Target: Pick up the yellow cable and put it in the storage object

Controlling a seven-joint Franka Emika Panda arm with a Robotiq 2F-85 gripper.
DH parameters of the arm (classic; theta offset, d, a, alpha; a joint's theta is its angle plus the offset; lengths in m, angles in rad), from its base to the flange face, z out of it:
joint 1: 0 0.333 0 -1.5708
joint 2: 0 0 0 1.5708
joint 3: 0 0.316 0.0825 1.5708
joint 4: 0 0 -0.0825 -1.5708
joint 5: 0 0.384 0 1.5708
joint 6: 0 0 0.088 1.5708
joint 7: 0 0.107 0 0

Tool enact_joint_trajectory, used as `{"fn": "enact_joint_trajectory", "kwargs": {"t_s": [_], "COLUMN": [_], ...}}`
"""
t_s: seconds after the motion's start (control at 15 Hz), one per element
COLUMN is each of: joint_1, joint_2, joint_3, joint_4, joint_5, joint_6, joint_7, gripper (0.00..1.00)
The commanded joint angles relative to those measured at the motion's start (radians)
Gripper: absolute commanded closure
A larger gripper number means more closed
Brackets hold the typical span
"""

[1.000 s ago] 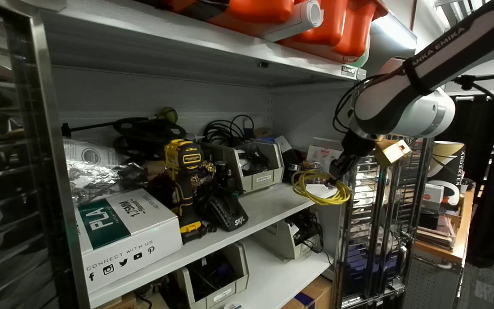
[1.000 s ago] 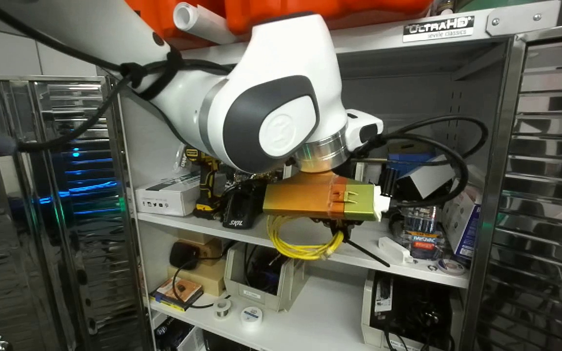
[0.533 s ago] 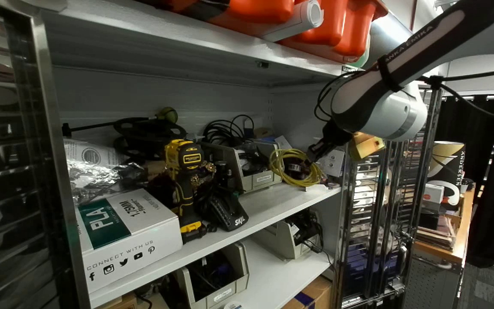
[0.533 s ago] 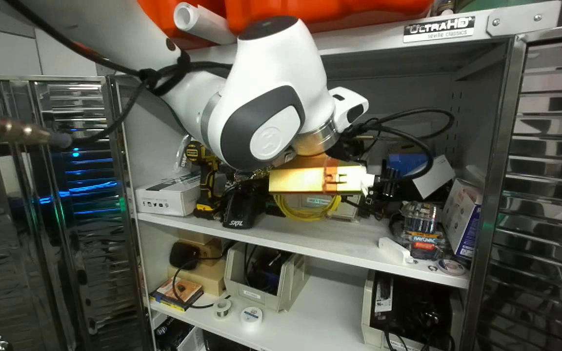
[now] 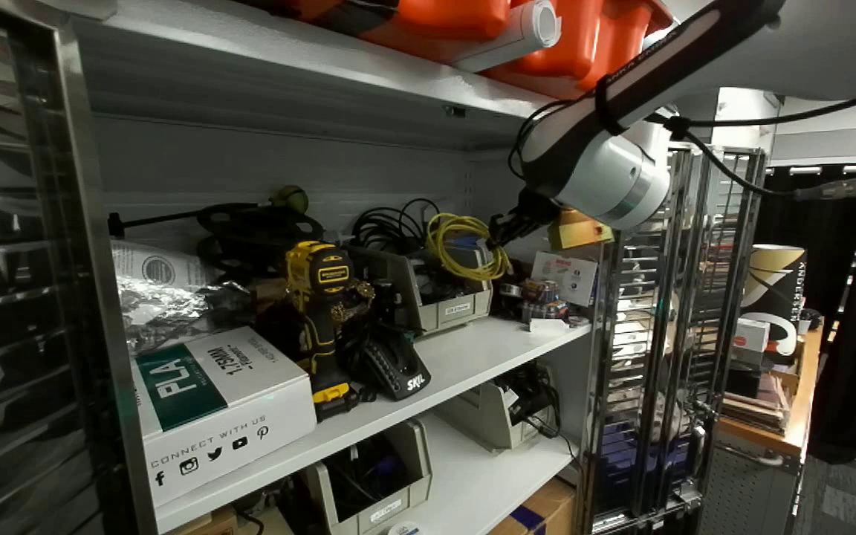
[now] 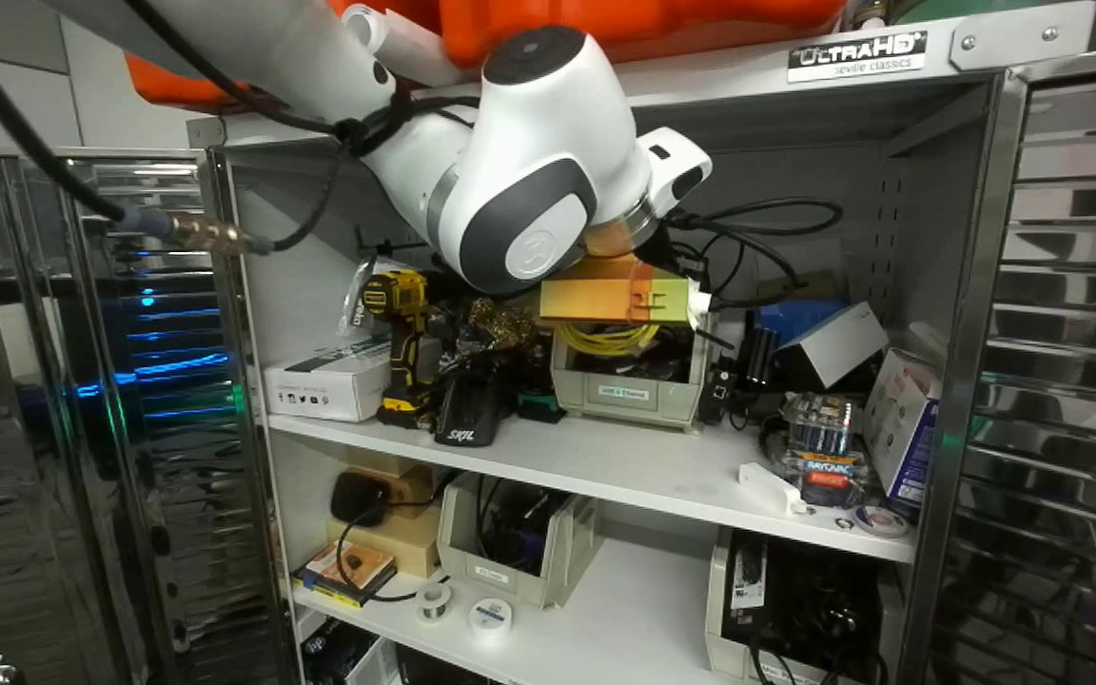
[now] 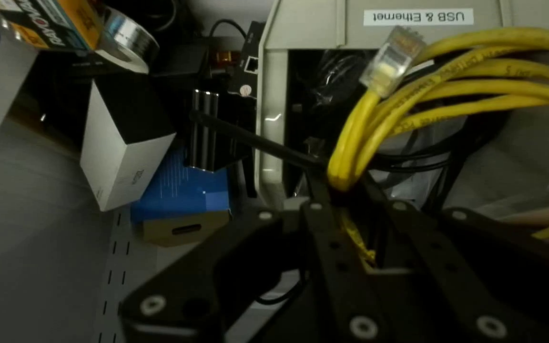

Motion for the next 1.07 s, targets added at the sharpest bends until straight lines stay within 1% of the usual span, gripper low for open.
{"fn": "enact_joint_trajectory", "kwargs": {"t_s": [0.0, 0.27, 0.47, 0.67, 0.87, 1.0], "joint_1": [-0.016, -0.051, -0.091, -0.113, -0.103, -0.074], "joint_2": [0.123, 0.238, 0.296, 0.339, 0.379, 0.401], "joint_3": [0.038, 0.100, 0.169, 0.215, 0.211, 0.174], "joint_4": [0.126, 0.231, 0.298, 0.347, 0.390, 0.409], "joint_5": [0.051, 0.072, 0.060, 0.037, 0.014, 0.002], "joint_6": [0.075, 0.155, 0.216, 0.256, 0.304, 0.323], "joint_7": [-0.055, -0.072, -0.066, -0.058, -0.052, -0.048], "gripper": [0.86, 0.86, 0.86, 0.86, 0.86, 0.87]}}
